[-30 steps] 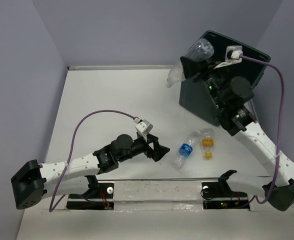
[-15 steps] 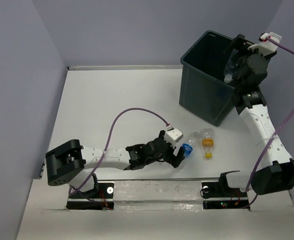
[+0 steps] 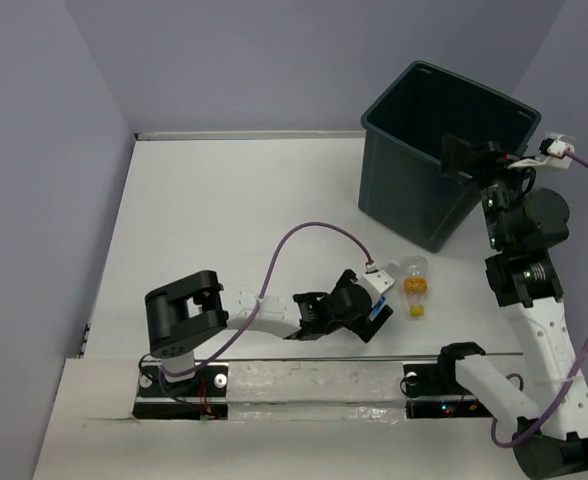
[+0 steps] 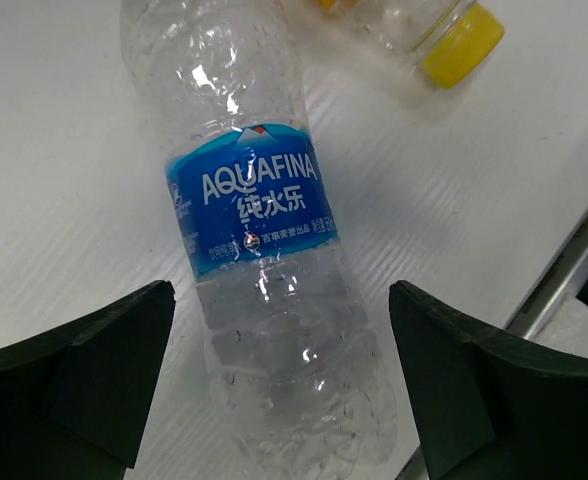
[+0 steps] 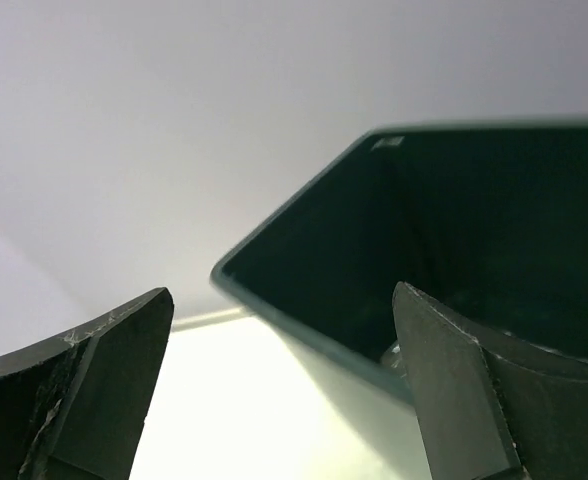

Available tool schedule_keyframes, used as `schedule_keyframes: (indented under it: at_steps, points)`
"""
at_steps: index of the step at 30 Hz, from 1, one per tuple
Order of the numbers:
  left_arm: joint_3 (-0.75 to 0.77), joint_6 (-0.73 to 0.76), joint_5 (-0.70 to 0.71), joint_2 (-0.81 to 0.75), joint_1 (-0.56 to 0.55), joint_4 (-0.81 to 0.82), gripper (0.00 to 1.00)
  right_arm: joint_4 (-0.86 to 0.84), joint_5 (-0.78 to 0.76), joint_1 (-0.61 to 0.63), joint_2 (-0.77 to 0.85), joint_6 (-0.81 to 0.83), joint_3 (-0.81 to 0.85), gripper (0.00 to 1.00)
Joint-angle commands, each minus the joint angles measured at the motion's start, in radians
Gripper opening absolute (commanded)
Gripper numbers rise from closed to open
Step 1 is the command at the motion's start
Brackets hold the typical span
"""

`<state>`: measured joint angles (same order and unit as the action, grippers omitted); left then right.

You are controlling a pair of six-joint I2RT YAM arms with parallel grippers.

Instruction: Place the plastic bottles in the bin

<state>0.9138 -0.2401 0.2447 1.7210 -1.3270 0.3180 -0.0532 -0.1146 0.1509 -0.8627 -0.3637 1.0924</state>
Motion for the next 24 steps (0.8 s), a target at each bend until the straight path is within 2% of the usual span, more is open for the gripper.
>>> schedule_keyframes:
  at_steps: [1,4,5,7,12,18,24]
  points:
    - [0.08,0.009,0.077,0.084,-0.023,-0.082,0.95,0.05,0.167,-0.004,0.097,-0.103,-0.153,0.95]
    - [0.083,-0.014,0.126,0.1,-0.023,-0.089,0.83,0.096,0.182,-0.004,0.175,-0.124,-0.256,0.95]
    - [0.077,-0.028,0.155,0.097,-0.023,-0.095,0.74,0.104,0.229,-0.004,0.188,-0.135,-0.279,0.95]
    - [0.073,-0.044,0.179,0.088,-0.023,-0.115,0.68,0.105,0.286,-0.004,0.221,-0.177,-0.325,0.93]
    - [-0.022,-0.094,0.24,-0.02,-0.021,-0.082,0.66,0.018,0.435,-0.004,0.268,-0.294,-0.469,0.91]
    - [-0.09,-0.142,0.283,-0.195,-0.006,-0.047,0.62,-0.022,0.449,-0.004,0.281,-0.406,-0.578,0.96]
    - [-0.159,-0.153,0.258,-0.331,-0.005,0.064,0.61,-0.111,0.575,0.065,0.15,-0.451,-0.62,0.99]
